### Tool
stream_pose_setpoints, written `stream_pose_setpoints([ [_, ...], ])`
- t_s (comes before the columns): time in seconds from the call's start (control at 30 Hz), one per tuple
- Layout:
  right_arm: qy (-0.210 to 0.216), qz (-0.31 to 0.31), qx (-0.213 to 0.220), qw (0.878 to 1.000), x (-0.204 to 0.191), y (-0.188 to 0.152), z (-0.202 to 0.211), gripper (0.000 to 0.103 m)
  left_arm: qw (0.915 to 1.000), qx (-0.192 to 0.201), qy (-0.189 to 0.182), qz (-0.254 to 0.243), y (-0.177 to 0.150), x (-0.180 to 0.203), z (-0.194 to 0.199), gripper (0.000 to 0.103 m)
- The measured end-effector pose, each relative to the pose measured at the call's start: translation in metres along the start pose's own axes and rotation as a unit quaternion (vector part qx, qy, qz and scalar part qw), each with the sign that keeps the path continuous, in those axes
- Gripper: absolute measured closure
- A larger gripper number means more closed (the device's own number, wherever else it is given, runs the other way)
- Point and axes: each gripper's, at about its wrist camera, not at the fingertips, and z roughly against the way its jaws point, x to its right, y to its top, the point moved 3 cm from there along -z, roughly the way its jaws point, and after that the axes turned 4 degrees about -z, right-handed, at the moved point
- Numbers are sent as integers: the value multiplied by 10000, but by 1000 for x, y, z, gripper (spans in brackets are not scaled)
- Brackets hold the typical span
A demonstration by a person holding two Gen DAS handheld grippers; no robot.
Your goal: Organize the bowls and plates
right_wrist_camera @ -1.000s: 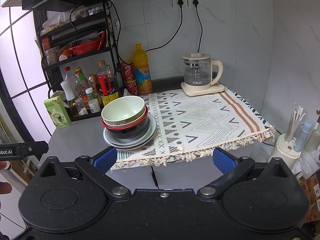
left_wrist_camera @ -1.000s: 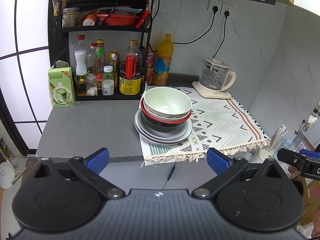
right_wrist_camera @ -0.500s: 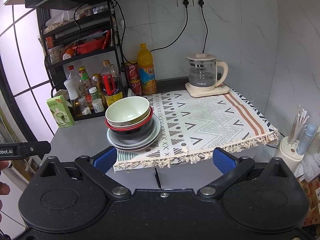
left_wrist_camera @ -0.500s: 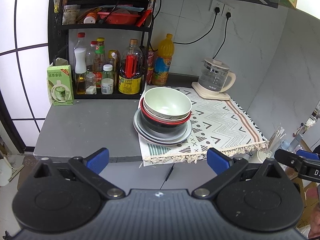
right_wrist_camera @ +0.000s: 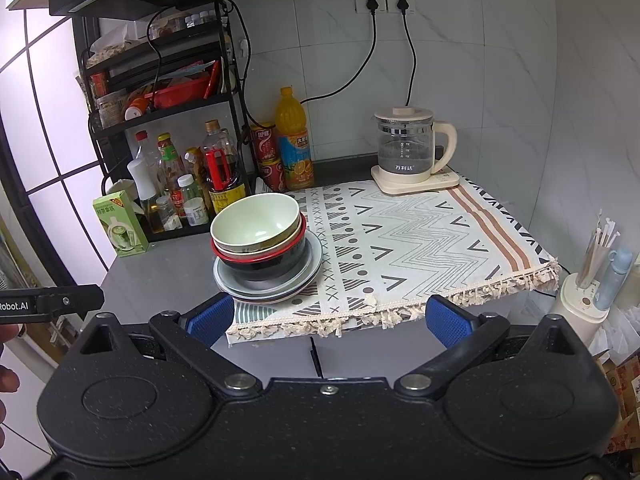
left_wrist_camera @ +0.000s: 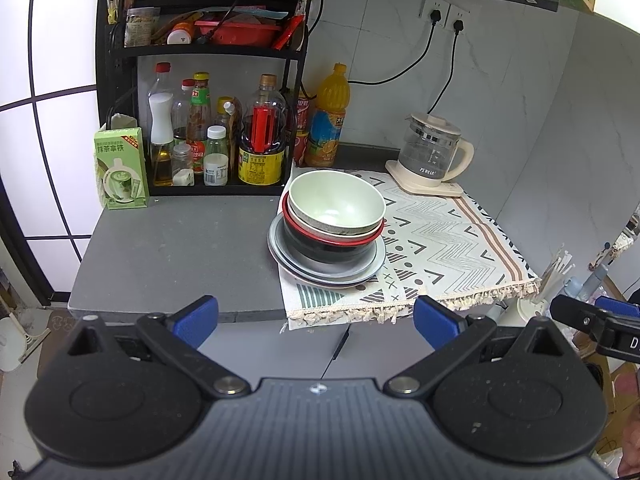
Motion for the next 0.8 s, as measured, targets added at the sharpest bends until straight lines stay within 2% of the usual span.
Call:
stream_pose_setpoints([
  [0.8,-129,-81,-43,9999,8,-2,-4,0,9999,-52,-22,-144,-2,9,-7,0],
])
